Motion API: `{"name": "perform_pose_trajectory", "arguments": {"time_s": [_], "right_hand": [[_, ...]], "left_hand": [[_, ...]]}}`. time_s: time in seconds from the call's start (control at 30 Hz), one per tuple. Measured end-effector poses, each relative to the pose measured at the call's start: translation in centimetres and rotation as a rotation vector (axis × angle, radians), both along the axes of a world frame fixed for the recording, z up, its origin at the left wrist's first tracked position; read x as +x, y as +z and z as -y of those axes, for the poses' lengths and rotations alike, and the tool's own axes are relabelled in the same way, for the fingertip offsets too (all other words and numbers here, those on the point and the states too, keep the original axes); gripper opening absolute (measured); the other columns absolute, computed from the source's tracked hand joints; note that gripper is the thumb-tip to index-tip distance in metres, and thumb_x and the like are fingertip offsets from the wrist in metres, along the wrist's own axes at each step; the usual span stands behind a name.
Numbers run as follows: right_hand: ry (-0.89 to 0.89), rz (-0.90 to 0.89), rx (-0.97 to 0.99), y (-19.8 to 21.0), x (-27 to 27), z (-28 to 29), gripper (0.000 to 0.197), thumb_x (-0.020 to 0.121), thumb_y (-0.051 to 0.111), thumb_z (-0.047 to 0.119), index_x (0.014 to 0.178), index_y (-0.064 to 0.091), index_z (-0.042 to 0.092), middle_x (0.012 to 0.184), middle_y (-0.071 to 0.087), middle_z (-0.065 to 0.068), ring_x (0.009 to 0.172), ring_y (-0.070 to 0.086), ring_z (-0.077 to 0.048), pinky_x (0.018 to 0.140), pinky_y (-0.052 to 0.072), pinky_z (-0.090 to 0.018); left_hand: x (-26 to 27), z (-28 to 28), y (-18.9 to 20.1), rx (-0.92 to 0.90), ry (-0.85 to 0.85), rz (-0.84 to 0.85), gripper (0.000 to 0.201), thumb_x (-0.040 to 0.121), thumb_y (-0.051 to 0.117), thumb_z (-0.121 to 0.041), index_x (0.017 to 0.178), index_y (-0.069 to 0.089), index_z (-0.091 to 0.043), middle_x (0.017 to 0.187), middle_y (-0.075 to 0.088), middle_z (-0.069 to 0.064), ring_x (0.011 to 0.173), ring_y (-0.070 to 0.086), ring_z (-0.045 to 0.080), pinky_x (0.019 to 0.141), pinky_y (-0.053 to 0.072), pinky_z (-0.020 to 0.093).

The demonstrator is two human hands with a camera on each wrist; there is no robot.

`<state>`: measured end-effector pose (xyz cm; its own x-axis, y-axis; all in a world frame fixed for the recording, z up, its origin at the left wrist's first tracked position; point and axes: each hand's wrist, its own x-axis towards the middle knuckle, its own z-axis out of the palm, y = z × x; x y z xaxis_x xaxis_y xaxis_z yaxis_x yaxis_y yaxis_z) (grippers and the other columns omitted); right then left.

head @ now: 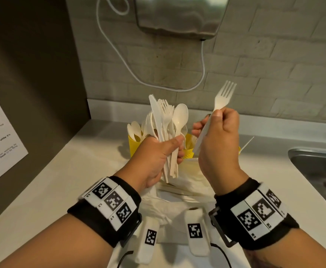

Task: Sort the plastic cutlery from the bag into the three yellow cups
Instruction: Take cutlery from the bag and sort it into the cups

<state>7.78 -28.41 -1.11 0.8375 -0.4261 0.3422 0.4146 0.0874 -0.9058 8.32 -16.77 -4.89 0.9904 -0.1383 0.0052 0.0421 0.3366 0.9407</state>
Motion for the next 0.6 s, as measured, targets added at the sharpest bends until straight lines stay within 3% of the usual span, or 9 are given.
{"name": "perform_pose_trajectory", "arguments": {"time_s": [0.1, 0.17, 0.23, 0.3, 0.4, 0.5, 0.53, 0.6], "right_hand": [[0.080, -0.017, -0.177, 0.2, -0.1, 0.0, 0.019, 0.102, 0.046, 0.029, 0.086, 0.052, 0.021, 0.065, 0.051, 0.001, 0.056, 0.049, -0.012, 0.053, 0.043, -0.033], [0.199, -0.152, -0.455, -0.1, -0.2, -0.7, 0.023, 0.089, 0.065, 0.039, 0.080, 0.063, 0.018, 0.063, 0.060, -0.005, 0.055, 0.057, -0.016, 0.053, 0.051, -0.036], [0.251, -0.212, -0.553, -0.7, 0.0, -1.4, 0.025, 0.077, 0.076, 0.040, 0.076, 0.069, 0.016, 0.065, 0.067, -0.005, 0.059, 0.065, -0.023, 0.059, 0.059, -0.047], [0.247, -0.253, -0.587, -1.1, 0.3, -2.1, 0.026, 0.072, 0.077, 0.040, 0.078, 0.070, 0.016, 0.070, 0.072, -0.006, 0.068, 0.070, -0.028, 0.065, 0.058, -0.053], [0.265, -0.303, -0.554, -1.2, 0.6, -2.8, 0.016, 0.079, 0.075, 0.029, 0.082, 0.070, 0.014, 0.077, 0.072, -0.013, 0.075, 0.070, -0.035, 0.070, 0.058, -0.055], [0.249, -0.287, -0.517, -0.9, 0.7, -3.1, 0.019, 0.086, 0.066, 0.029, 0.081, 0.063, 0.011, 0.076, 0.069, -0.016, 0.072, 0.066, -0.040, 0.068, 0.057, -0.056], [0.265, -0.290, -0.496, -0.7, 0.6, -3.1, 0.021, 0.088, 0.064, 0.030, 0.081, 0.060, 0.011, 0.073, 0.066, -0.016, 0.067, 0.063, -0.039, 0.065, 0.058, -0.054], [0.339, -0.332, -0.383, -0.4, 0.7, -3.2, 0.022, 0.093, 0.063, 0.029, 0.086, 0.057, 0.009, 0.070, 0.060, -0.014, 0.059, 0.055, -0.032, 0.056, 0.051, -0.047]], "left_hand": [[0.3, 0.0, -0.2, -0.004, 0.058, 0.000, 0.005, 0.093, 0.063, -0.008, 0.096, 0.067, -0.007, 0.062, 0.064, 0.001, 0.058, 0.059, 0.015, 0.055, 0.053, 0.025], [0.2, 0.1, -0.2, 0.010, 0.078, 0.031, 0.018, 0.093, 0.060, 0.000, 0.106, 0.068, -0.008, 0.074, 0.066, 0.010, 0.064, 0.058, 0.020, 0.056, 0.051, 0.029], [0.0, 0.4, 0.1, 0.029, 0.084, 0.059, 0.024, 0.094, 0.055, 0.000, 0.106, 0.070, -0.015, 0.088, 0.065, 0.017, 0.072, 0.058, 0.025, 0.060, 0.051, 0.033], [0.2, 0.2, 0.3, -0.001, 0.122, -0.003, 0.024, 0.099, 0.048, -0.007, 0.096, 0.069, -0.018, 0.093, 0.063, 0.020, 0.075, 0.060, 0.026, 0.058, 0.053, 0.029], [0.6, -0.4, 0.0, 0.014, 0.129, -0.021, 0.019, 0.100, 0.047, -0.006, 0.106, 0.065, -0.009, 0.099, 0.062, 0.022, 0.087, 0.061, 0.031, 0.065, 0.055, 0.030], [0.3, -0.7, -0.2, 0.094, 0.133, 0.025, 0.017, 0.088, 0.064, -0.009, 0.102, 0.070, -0.017, 0.102, 0.068, 0.030, 0.095, 0.067, 0.043, 0.085, 0.057, 0.050], [0.2, -0.8, -0.2, 0.089, 0.129, 0.048, 0.018, 0.087, 0.064, -0.006, 0.097, 0.071, -0.019, 0.096, 0.068, 0.031, 0.087, 0.067, 0.042, 0.083, 0.057, 0.050], [0.4, -1.2, -0.3, 0.074, 0.108, 0.082, 0.022, 0.089, 0.058, 0.006, 0.094, 0.071, -0.011, 0.076, 0.061, 0.023, 0.066, 0.058, 0.031, 0.063, 0.053, 0.039]]}}
